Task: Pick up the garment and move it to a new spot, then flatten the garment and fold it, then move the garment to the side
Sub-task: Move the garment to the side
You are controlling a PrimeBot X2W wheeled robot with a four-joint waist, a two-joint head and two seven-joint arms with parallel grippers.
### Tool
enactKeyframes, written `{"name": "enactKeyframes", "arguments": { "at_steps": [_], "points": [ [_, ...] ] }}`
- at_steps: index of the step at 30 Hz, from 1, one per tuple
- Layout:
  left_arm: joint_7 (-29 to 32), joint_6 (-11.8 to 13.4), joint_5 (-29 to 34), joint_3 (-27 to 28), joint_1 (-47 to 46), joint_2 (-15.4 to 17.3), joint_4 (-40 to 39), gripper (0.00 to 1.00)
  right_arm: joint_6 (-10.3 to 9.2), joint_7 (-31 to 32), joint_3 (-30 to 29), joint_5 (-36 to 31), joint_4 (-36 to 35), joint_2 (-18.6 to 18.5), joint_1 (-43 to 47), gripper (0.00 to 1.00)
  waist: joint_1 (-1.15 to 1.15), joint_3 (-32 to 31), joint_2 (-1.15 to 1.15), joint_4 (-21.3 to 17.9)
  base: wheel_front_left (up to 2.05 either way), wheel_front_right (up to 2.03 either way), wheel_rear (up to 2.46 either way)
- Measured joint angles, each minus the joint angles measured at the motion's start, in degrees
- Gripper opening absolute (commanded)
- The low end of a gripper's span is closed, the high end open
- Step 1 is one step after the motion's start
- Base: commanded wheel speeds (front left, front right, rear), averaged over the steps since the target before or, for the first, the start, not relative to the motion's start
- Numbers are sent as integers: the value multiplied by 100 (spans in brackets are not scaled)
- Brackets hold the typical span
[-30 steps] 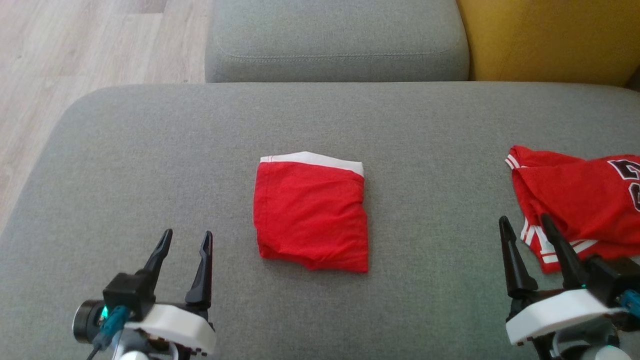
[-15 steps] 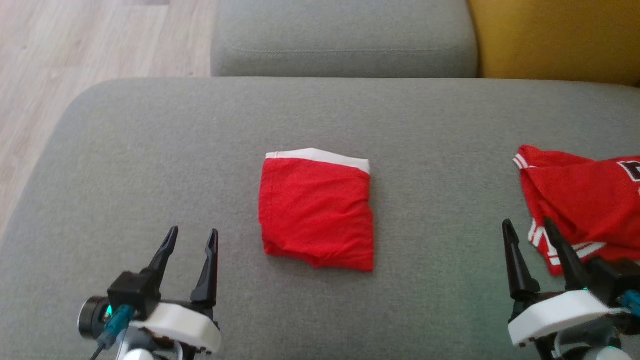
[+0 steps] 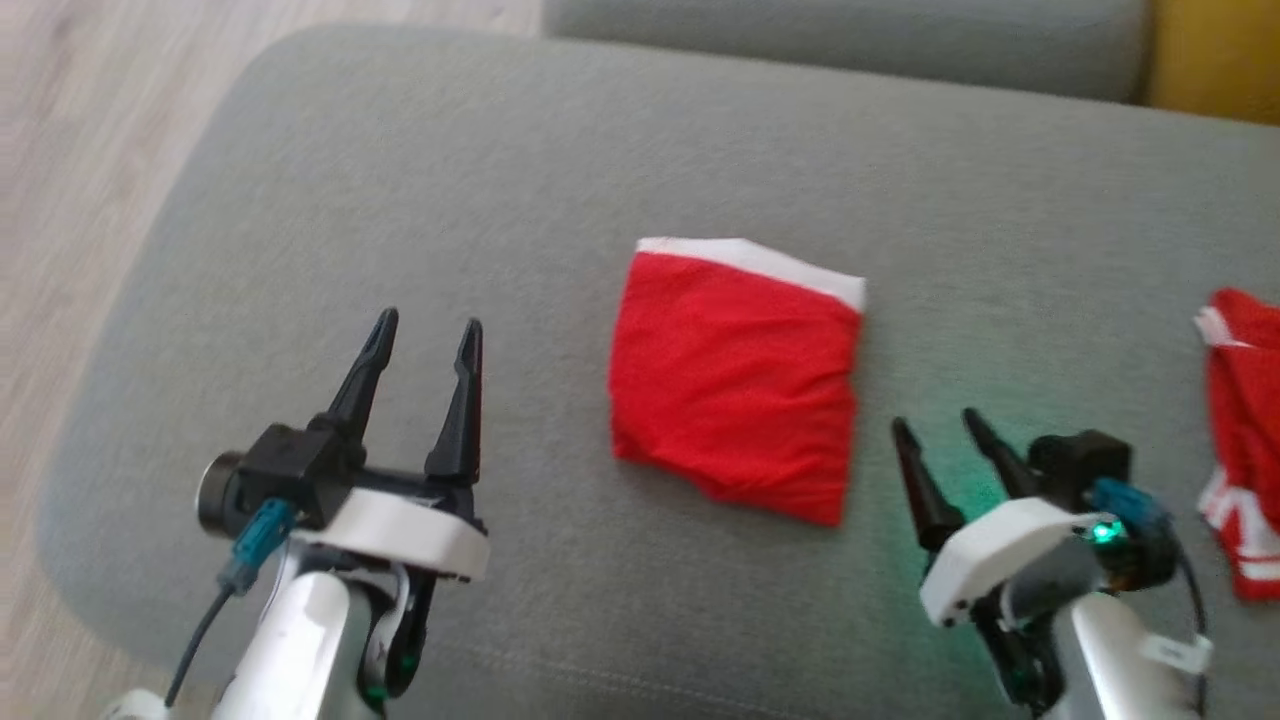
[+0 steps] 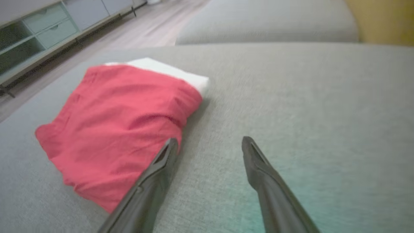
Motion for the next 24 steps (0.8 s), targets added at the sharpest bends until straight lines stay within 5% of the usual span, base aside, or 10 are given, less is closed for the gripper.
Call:
{"name": "enactKeyframes", "arguments": {
  "at_steps": [11,14,15,24],
  "points": [
    [-40,-103,-1,27,-238,-209,159,100,0,-335,617,609,1947,-51,-1244,100,0,488,0,565,0,0,0],
    [-41,-144,11,54,-237,-229,145,100,0,-321,726,699,2163,-58,-1440,7,0,510,0,550,0,0,0],
    [-41,-146,47,58,-238,-240,137,100,0,-322,762,717,2226,-63,-1504,0,0,518,0,535,0,0,0],
    [-41,-247,169,233,-230,-278,124,100,0,-387,1136,736,2585,-53,-1778,0,0,486,0,217,0,0,0]
  ]
}}
